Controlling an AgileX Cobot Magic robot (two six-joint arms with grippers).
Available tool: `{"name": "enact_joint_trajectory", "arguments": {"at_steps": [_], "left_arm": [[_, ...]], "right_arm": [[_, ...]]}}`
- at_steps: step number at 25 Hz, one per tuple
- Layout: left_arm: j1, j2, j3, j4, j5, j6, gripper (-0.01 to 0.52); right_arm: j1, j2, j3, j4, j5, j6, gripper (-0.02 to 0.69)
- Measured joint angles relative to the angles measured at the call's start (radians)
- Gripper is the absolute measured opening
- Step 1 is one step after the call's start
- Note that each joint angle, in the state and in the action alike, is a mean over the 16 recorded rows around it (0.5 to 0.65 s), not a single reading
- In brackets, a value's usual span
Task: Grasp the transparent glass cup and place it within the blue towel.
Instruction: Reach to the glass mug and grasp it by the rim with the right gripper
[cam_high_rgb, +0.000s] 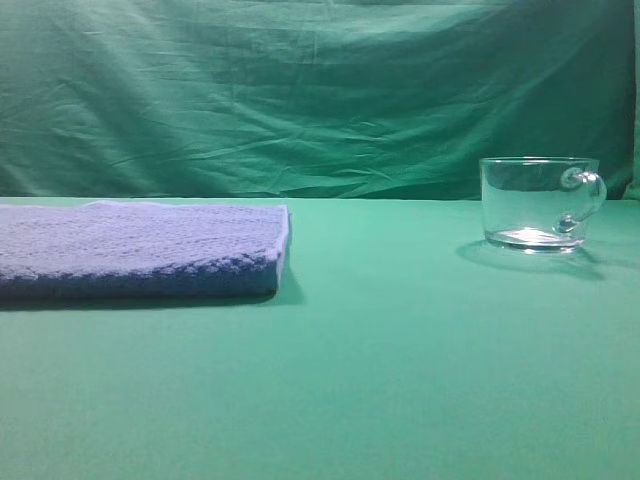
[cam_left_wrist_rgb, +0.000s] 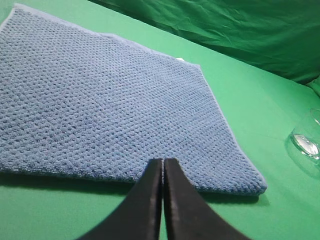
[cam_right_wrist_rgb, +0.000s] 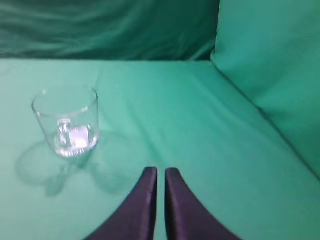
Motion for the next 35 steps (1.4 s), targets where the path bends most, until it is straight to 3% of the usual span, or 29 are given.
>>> {"name": "enact_joint_trajectory", "arguments": {"at_steps": [8, 13, 22, 35], "left_arm": [[0.000, 0.000, 0.000, 0.000, 0.000, 0.000, 0.000], [0.000, 0.000, 0.000, 0.000, 0.000, 0.000, 0.000], [0.000, 0.000, 0.000, 0.000, 0.000, 0.000, 0.000], [0.000, 0.000, 0.000, 0.000, 0.000, 0.000, 0.000]], "right_arm": [[0.000, 0.000, -0.010, 0.031, -0.209, 0.044, 0.047], [0.000, 0.016, -0.068, 0.040, -0.229, 0.070, 0.047], [0.000, 0.190, -0.261, 0.034, -0.016, 0.067, 0.047], [0.000, 0.707, -0.533, 0.155, 0.280, -0.064, 0.047]]}}
